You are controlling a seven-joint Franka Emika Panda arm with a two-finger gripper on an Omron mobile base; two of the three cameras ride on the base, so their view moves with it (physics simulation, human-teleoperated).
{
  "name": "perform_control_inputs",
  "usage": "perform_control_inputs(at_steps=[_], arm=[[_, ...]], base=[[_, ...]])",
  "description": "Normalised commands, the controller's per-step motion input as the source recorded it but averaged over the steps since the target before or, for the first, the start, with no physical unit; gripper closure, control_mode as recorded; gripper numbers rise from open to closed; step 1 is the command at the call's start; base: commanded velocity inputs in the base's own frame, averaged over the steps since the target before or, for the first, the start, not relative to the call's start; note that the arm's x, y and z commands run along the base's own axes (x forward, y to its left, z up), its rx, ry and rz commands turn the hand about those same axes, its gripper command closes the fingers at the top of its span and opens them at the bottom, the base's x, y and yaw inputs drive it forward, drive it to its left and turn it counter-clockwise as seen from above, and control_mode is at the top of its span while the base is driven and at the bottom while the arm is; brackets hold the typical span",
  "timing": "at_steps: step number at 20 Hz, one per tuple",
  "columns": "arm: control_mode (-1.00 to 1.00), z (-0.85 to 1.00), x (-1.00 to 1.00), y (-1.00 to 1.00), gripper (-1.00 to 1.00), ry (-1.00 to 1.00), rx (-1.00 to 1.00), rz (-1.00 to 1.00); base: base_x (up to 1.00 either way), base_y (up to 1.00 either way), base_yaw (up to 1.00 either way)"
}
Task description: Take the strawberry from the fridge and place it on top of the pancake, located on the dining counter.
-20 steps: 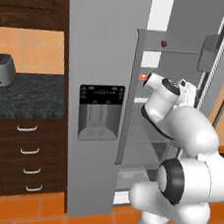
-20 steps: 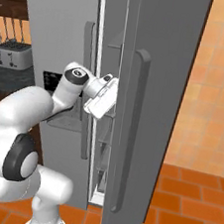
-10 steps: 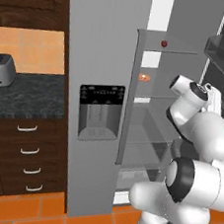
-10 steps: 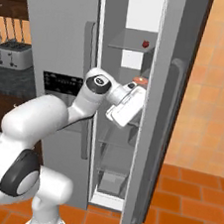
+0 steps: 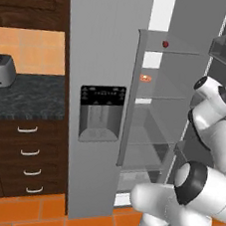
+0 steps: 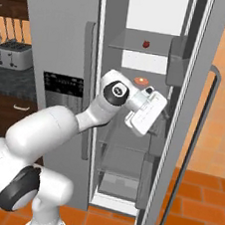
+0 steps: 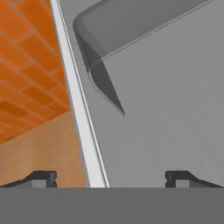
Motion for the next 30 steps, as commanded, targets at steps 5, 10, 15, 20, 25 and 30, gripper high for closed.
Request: perform_control_inputs(at_steps=[5,10,15,20,25,30], arm=[[-1.00,-0.13,-0.16,1.00,-1.00,-0.03,0.03,-0.02],[-1.00,-0.10,-0.01,1.00,-1.00,-0.09,0.32,-0.16],[-1.00,-0.15,0.01,0.72,-1.00,-0.17,0.64,-0.37],[-1.00,-0.04,0.01,0.62,-1.00,-0.30,0.59,-0.43],[-1.00,0.14,-0.20,0.78,-1.00,-0.45,0.32,-0.48],[-1.00,0.34,-0.48,0.85,-1.00,0.01,0.02,-0.43]], base=[[0.00,0.00,0.00],[0.00,0.00,0.00],[0.00,0.00,0.00],[0.00,0.00,0.00],[0.00,0.00,0.00],[0.00,0.00,0.00]])
